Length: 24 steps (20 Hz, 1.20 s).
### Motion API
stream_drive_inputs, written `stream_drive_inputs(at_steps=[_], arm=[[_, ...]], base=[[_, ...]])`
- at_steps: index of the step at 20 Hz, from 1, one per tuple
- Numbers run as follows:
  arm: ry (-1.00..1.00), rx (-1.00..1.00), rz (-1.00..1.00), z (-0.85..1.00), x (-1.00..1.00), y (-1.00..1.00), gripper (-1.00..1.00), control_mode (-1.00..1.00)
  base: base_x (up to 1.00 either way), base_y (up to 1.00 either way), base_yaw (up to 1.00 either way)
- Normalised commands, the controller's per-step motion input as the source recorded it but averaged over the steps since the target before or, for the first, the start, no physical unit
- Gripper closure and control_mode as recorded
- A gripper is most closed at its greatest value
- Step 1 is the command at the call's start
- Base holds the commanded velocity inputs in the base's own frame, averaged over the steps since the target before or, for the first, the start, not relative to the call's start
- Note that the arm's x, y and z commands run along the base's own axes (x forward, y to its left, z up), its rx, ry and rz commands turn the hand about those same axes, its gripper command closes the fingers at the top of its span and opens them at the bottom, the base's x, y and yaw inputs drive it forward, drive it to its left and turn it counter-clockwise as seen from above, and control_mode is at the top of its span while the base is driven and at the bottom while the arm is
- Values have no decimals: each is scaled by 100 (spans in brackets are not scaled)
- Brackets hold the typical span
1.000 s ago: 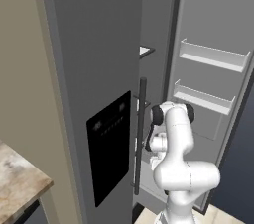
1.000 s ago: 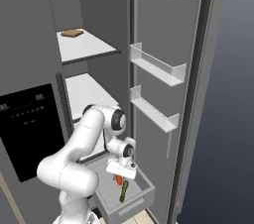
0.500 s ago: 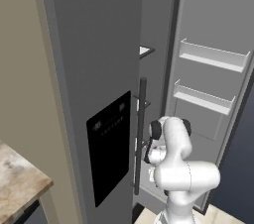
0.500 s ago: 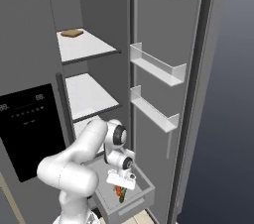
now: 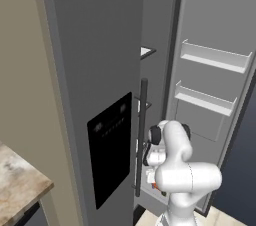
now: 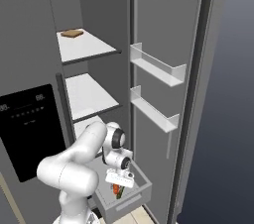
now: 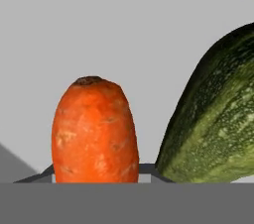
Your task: Place the carrot and squash inside the fridge drawer. Close the drawer after placing the vegetables.
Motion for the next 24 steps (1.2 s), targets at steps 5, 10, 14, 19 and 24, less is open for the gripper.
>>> stream_drive_inputs(at_steps=[5,10,14,19,24], arm=[[0,0,0,-65,-28,-14,-100,-100],[0,0,-5,-12,-7,10,-100,-100],[-7,0,-6,42,-25,15,-100,-100],[-25,0,-9,75,-61,0,-100,-100],[-15,0,-15,59,-88,0,-100,-100]], base=[[0,0,0],[0,0,0],[0,0,0],[0,0,0],[0,0,0]])
